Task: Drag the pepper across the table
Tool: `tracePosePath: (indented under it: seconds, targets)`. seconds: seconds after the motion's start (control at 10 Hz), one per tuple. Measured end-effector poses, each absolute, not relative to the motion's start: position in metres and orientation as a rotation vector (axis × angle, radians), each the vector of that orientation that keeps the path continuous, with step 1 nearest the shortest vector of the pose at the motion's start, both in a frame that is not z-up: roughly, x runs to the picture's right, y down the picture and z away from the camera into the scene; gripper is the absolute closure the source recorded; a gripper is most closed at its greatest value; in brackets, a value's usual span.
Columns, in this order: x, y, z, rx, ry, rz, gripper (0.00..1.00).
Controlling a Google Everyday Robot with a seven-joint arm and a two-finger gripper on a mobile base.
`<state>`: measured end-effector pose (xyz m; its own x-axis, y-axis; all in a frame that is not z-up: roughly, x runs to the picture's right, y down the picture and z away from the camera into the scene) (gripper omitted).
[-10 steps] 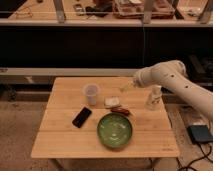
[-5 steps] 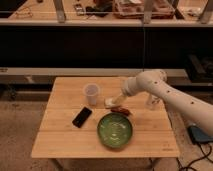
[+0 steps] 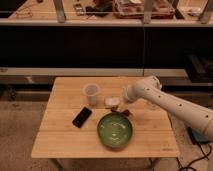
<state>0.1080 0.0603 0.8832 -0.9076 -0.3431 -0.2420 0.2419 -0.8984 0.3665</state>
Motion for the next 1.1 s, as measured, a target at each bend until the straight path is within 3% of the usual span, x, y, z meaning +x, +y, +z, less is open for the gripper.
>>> tracePosePath:
  seconds: [0.5, 1.1]
  targets:
    - [0.127, 0.067, 0.906, 0.347, -0.459, -2.797, 0.2]
    - [0.144, 0.115, 0.904, 0.387, -0.641, -2.814, 0.2]
